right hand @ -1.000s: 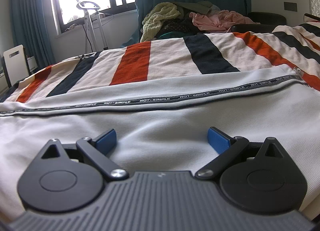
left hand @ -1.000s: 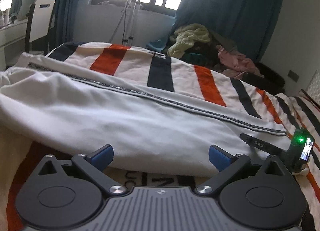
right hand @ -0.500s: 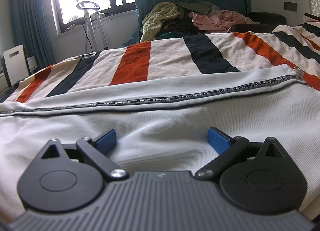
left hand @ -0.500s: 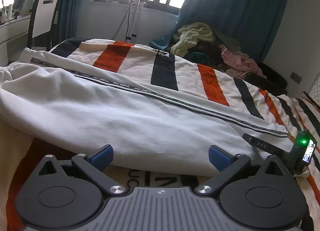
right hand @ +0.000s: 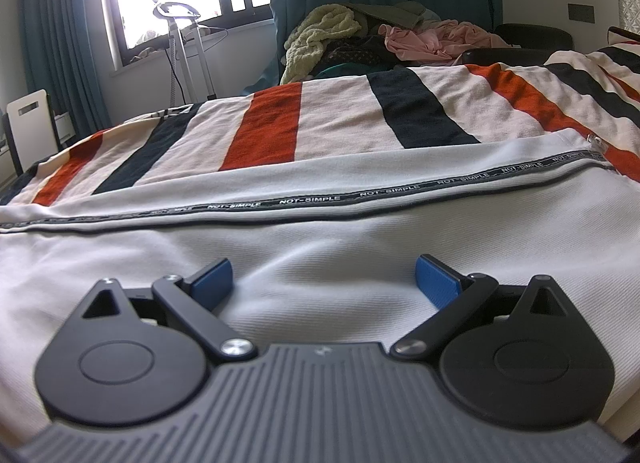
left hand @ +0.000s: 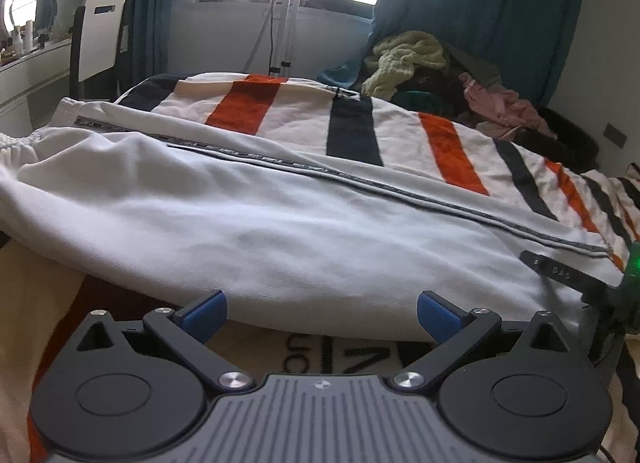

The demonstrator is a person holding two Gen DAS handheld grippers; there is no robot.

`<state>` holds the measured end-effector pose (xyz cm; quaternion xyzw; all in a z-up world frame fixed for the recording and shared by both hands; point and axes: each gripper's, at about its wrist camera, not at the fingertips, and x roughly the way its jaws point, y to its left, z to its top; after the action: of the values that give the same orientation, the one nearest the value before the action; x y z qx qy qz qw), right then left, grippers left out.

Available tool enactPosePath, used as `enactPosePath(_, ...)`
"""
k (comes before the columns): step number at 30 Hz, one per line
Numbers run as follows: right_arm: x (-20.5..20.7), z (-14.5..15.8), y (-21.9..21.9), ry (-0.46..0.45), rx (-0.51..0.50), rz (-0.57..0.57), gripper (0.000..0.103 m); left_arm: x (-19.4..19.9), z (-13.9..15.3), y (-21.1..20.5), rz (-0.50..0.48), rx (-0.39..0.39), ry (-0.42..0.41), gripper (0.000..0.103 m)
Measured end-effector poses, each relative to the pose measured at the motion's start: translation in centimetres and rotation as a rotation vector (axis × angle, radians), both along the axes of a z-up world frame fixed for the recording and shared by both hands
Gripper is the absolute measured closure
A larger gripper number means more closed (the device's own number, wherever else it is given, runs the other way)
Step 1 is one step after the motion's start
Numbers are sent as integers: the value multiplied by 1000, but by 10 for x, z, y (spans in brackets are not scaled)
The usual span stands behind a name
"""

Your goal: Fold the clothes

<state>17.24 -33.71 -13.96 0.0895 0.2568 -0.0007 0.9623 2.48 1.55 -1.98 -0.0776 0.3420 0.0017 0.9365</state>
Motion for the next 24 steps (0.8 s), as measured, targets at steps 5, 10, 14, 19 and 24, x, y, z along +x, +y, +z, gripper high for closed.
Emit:
enactPosePath(5, 0, 0, 0, 0, 0, 0, 3, 3, -1, -2, -1, 5, -3, 1)
enactPosePath(10, 0, 0, 0, 0, 0, 0, 3, 5, -1, -7, -13, 22, -9, 1)
enactPosePath(14, 0, 0, 0, 0, 0, 1, 3, 7, -1, -13, -13, 54, -30, 1)
enactPosePath(19, 0, 0, 0, -1, 0, 1, 3, 11, -1, -15, 2, 82, -51, 1)
enactPosePath(24, 3, -1, 4, 2, -21, -13, 1, 19, -5, -19, -12, 103, -56, 1)
